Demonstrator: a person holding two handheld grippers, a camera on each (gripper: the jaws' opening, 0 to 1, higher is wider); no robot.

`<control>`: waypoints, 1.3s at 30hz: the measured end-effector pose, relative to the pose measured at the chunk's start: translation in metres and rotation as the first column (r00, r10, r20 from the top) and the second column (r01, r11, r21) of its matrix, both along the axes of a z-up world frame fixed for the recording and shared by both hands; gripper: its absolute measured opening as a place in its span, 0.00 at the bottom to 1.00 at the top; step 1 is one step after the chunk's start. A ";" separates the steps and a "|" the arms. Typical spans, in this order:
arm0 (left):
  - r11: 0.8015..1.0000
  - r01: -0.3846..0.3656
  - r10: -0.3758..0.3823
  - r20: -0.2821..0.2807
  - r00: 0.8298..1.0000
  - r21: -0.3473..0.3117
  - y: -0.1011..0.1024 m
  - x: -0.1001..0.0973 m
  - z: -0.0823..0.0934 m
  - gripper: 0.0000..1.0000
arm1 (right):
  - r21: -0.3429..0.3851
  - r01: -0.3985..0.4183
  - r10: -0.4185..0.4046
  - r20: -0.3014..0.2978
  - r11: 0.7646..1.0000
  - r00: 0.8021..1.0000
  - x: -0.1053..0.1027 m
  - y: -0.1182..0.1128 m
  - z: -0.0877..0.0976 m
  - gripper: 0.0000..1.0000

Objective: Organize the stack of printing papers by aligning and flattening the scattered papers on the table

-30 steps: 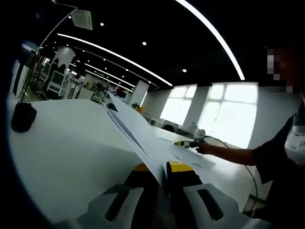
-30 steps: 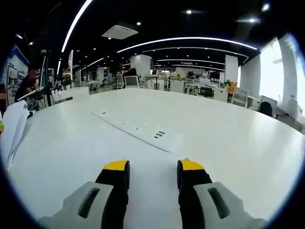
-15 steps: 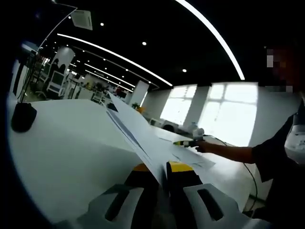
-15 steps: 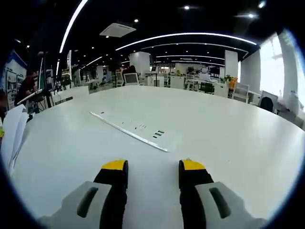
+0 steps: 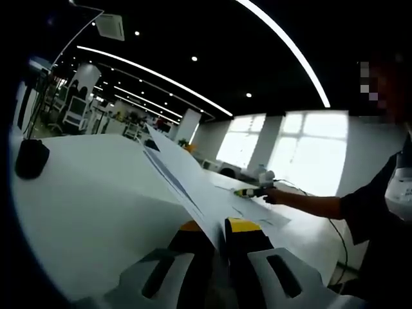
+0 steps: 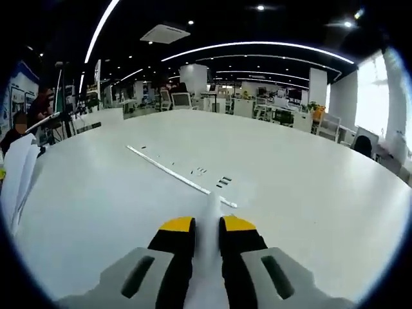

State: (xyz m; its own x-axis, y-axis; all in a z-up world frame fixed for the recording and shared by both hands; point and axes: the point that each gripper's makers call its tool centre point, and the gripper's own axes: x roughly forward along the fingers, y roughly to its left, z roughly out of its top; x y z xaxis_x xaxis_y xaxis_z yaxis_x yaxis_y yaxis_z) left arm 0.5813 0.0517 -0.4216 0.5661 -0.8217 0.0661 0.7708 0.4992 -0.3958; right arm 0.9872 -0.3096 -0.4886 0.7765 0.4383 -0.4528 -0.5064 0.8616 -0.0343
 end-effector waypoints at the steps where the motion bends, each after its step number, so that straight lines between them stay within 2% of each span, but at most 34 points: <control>1: 1.000 0.001 -0.001 -0.001 1.000 -0.001 0.000 0.000 0.000 0.11 | -0.003 -0.002 0.002 0.004 1.000 1.000 0.000 0.000 0.001 0.11; 4: 1.000 0.002 -0.002 -0.002 1.000 -0.001 0.000 0.000 0.000 0.11 | 0.001 -0.016 0.016 0.030 1.000 0.999 -0.002 0.001 0.009 0.11; 11: 1.000 0.003 -0.003 -0.003 1.000 -0.001 0.000 -0.001 0.000 0.11 | 0.021 -0.030 0.028 0.065 0.999 0.997 -0.019 0.006 0.026 0.04; 17: 1.000 0.005 -0.005 -0.003 1.000 0.003 -0.002 -0.001 -0.001 0.11 | 0.044 -0.080 0.073 0.139 0.996 0.988 -0.048 0.019 0.064 0.02; 22: 1.000 0.007 -0.007 -0.002 1.000 0.001 -0.003 -0.001 0.000 0.11 | 0.066 -0.114 0.098 0.205 0.991 0.974 -0.064 0.021 0.099 0.02; 25: 1.000 0.007 -0.007 -0.001 1.000 0.002 -0.003 -0.001 0.000 0.11 | 0.071 -0.129 0.110 0.227 0.989 0.968 -0.076 0.024 0.112 0.01; 32: 1.000 0.009 -0.009 -0.003 1.000 0.002 -0.004 0.000 -0.001 0.12 | 0.073 -0.208 0.176 0.310 0.975 0.934 -0.119 0.043 0.158 0.00; 39: 1.000 0.011 -0.011 -0.006 1.000 0.001 -0.004 0.001 -0.001 0.12 | 0.048 -0.265 0.231 0.358 0.963 0.905 -0.152 0.057 0.187 0.00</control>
